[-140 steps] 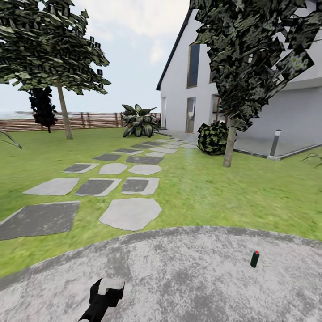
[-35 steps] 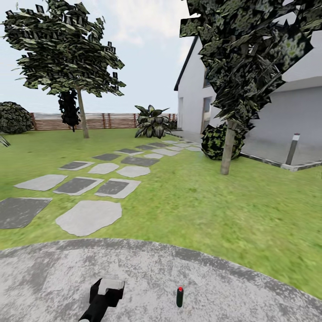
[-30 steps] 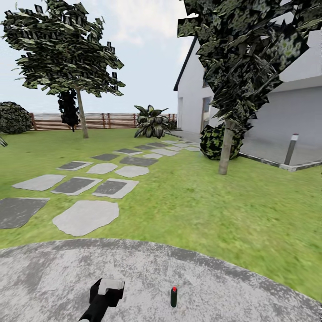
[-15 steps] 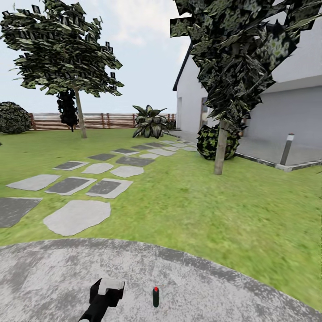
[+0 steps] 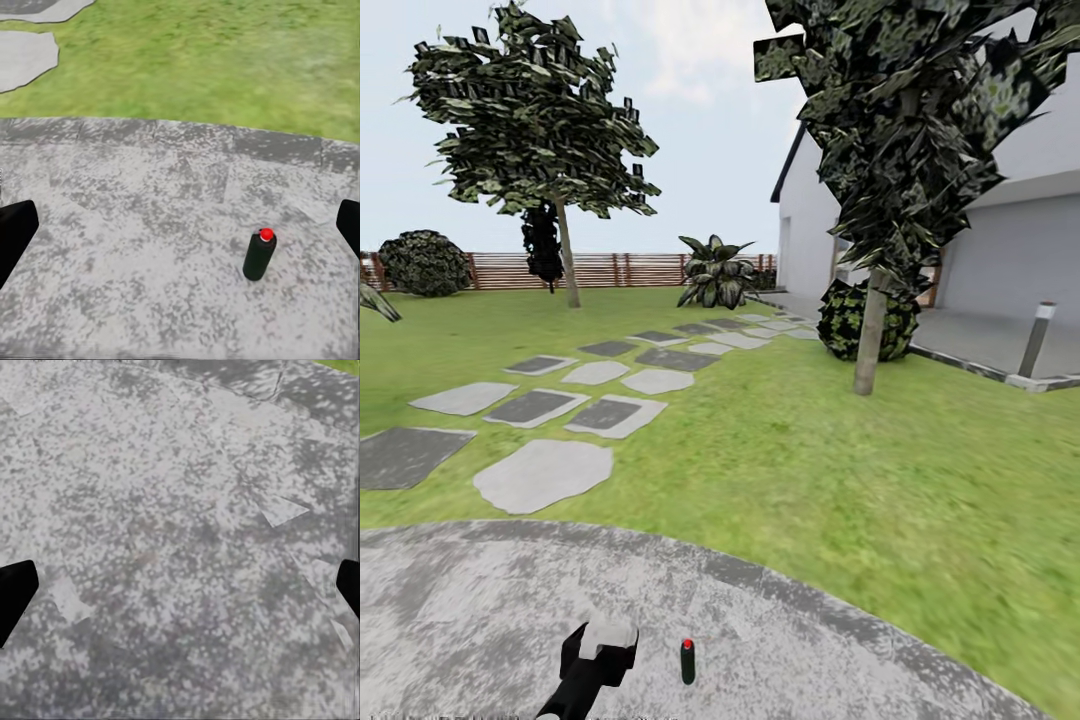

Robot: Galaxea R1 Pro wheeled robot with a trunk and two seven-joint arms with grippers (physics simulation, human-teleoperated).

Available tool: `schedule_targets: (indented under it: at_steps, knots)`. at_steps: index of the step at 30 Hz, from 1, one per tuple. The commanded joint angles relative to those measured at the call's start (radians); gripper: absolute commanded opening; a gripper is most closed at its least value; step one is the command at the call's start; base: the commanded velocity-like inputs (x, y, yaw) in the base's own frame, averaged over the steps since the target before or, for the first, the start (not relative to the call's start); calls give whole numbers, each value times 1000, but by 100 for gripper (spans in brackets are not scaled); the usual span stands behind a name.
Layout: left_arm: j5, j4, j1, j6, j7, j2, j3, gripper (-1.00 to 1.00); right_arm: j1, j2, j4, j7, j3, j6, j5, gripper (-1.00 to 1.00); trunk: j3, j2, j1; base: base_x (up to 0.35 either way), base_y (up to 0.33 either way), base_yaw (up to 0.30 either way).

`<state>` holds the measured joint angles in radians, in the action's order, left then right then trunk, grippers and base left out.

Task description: Pick up the pesticide atomizer in the garden and spray insectifuge to fully cover both potted plants in the garden.

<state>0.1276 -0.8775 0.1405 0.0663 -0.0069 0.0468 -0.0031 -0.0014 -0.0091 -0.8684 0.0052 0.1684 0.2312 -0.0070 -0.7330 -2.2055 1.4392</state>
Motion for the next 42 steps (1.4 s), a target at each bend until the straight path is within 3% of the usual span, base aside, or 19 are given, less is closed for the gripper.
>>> schedule_targets:
  at_steps: [1, 8, 27, 42]
  knots:
    - [10, 0, 1, 3, -1, 1, 2, 100, 0, 0, -1, 1, 0, 5, -1, 100, -1, 0, 0, 0, -322, 245]
    - [10, 0, 1, 3, -1, 1, 2, 100, 0, 0, -2, 0, 0, 5, -1, 100, -1, 0, 0, 0, -322, 222]
    - [10, 0, 1, 3, -1, 1, 1, 100, 0, 0, -2, 1, -1, 5, -1, 100, -1, 0, 0, 0, -322, 17]
    - [10, 0, 1, 3, -1, 1, 0, 100, 0, 0, -1, 1, -1, 5, -1, 100, -1, 0, 0, 0, -317, 237]
